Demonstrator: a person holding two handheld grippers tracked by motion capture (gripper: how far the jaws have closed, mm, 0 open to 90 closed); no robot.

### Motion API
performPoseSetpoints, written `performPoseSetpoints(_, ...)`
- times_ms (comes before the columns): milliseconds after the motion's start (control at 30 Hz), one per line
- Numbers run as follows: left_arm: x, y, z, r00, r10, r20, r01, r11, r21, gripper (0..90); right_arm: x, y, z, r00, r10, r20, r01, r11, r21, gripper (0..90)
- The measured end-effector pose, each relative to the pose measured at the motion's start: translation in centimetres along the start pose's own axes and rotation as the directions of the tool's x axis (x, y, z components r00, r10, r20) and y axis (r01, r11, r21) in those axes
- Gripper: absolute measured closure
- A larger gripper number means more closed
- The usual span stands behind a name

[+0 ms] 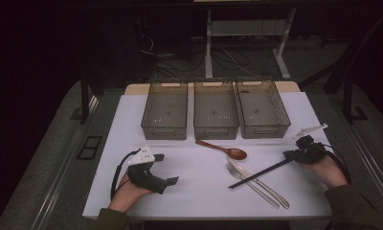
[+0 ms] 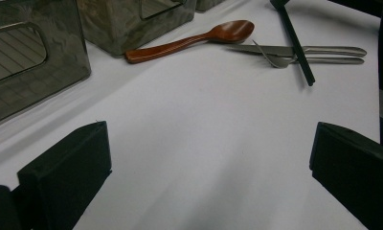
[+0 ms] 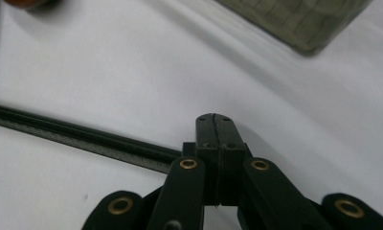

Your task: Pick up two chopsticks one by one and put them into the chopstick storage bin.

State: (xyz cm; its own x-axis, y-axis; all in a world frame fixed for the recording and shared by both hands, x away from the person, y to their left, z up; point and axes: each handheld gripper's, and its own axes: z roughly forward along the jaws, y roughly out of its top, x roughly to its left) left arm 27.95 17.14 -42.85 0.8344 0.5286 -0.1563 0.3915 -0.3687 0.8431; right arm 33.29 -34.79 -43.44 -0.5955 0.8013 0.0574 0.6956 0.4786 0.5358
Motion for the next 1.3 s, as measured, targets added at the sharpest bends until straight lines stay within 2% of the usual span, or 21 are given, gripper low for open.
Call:
performPoseSetpoints(167,0.0,0.0,0.1,1.0000,-0.002,0.003,0.002,1.0000,0.004,0.0,0.2,-0.1,-0.8,0.9996,-0.008,-0.026,0.007,0.998,-0.057,88.9)
performPoseSetpoints(233,0.0,0.0,0.1,1.0000,0.000,0.004,0.000,1.0000,0.006,0.0,1.3,0.7,-1.5,0.9940,-0.058,-0.093,0.046,0.991,-0.123,88.8)
performPoseSetpoints(300,0.0,0.0,0.1,1.0000,0.000,0.004,0.000,1.0000,0.007,0.0,2.7,1.2,-1.6,0.9806,-0.103,-0.167,0.077,0.985,-0.153,88.9)
performPoseSetpoints(400,0.0,0.0,0.1,1.0000,-0.002,0.004,0.002,1.0000,0.008,0.0,5.3,1.9,-1.3,0.9473,-0.182,-0.264,0.138,0.975,-0.176,88.9)
performPoseSetpoints(467,-0.1,0.0,0.0,1.0000,-0.001,0.005,0.001,1.0000,0.008,0.0,7.2,2.3,-1.0,0.9192,-0.237,-0.315,0.184,0.965,-0.189,88.9)
performPoseSetpoints(500,-0.1,0.0,0.0,1.0000,-0.001,0.005,0.001,1.0000,0.008,0.0,7.2,2.3,-1.0,0.9192,-0.237,-0.315,0.184,0.965,-0.189,88.9)
performPoseSetpoints(533,-0.1,0.0,0.0,1.0000,0.001,0.006,-0.001,1.0000,0.008,0.0,9.1,2.4,-0.6,0.8891,-0.289,-0.355,0.235,0.953,-0.189,88.9)
performPoseSetpoints(567,-0.1,0.0,0.0,1.0000,0.001,0.006,-0.001,1.0000,0.008,0.0,9.1,2.4,-0.6,0.8891,-0.289,-0.355,0.235,0.953,-0.189,88.9)
performPoseSetpoints(600,-0.1,0.0,0.0,1.0000,0.001,0.006,-0.001,1.0000,0.008,0.0,10.8,2.4,-0.2,0.8609,-0.335,-0.383,0.282,0.940,-0.190,88.9)
performPoseSetpoints(633,-0.1,0.0,0.1,1.0000,0.001,0.007,-0.001,1.0000,0.008,0.0,10.8,2.4,-0.2,0.8609,-0.335,-0.383,0.282,0.940,-0.190,88.9)
performPoseSetpoints(667,-0.1,0.0,0.1,1.0000,0.002,0.009,-0.002,1.0000,0.008,0.0,11.6,2.4,0.0,0.8480,-0.351,-0.398,0.299,0.936,-0.188,88.9)
performPoseSetpoints(700,-0.1,0.0,0.1,0.9999,0.003,0.011,-0.003,0.9999,0.011,0.0,13.0,2.2,0.5,0.8244,-0.378,-0.422,0.337,0.926,-0.171,88.9)
performPoseSetpoints(733,-0.1,0.0,0.1,0.9999,0.003,0.011,-0.003,0.9999,0.012,0.0,13.5,2.2,0.9,0.8085,-0.409,-0.423,0.372,0.912,-0.170,88.9)
performPoseSetpoints(767,-0.1,0.0,0.1,0.9999,0.005,0.011,-0.005,0.9999,0.014,0.0,13.5,2.2,0.9,0.8085,-0.409,-0.423,0.372,0.912,-0.170,88.9)
performPoseSetpoints(800,-0.1,0.0,0.1,0.9999,0.004,0.011,-0.004,0.9999,0.015,0.0,14.2,2.1,1.5,0.7919,-0.439,-0.424,0.413,0.897,-0.156,88.9)
performPoseSetpoints(833,-0.1,0.0,0.2,0.9999,0.005,0.010,-0.005,0.9999,0.015,0.0,14.2,2.1,1.5,0.7919,-0.439,-0.424,0.413,0.897,-0.156,88.9)
performPoseSetpoints(900,-0.2,0.0,0.2,0.9999,0.005,0.011,-0.006,0.9999,0.015,0.0,14.6,2.1,2.2,0.7800,-0.457,-0.428,0.436,0.887,-0.151,88.9)
performPoseSetpoints(967,-0.2,0.0,0.2,0.9999,0.004,0.011,-0.004,0.9999,0.016,0.0,14.8,2.1,2.5,0.7820,-0.453,-0.428,0.437,0.888,-0.142,88.9)
performPoseSetpoints(1033,-0.2,0.0,0.2,0.9999,0.003,0.011,-0.003,0.9999,0.016,0.0,15.1,2.3,3.0,0.7780,-0.462,-0.425,0.447,0.883,-0.142,88.9)
performPoseSetpoints(1133,-0.2,0.0,0.2,0.9999,0.005,0.012,-0.006,0.9998,0.016,0.0,15.3,2.5,3.3,0.7794,-0.475,-0.409,0.460,0.877,-0.142,88.9)
performPoseSetpoints(1300,-0.1,0.0,0.2,0.9999,0.006,0.011,-0.006,0.9998,0.017,0.0,15.5,2.8,3.8,0.7891,-0.478,-0.386,0.465,0.875,-0.132,88.9)
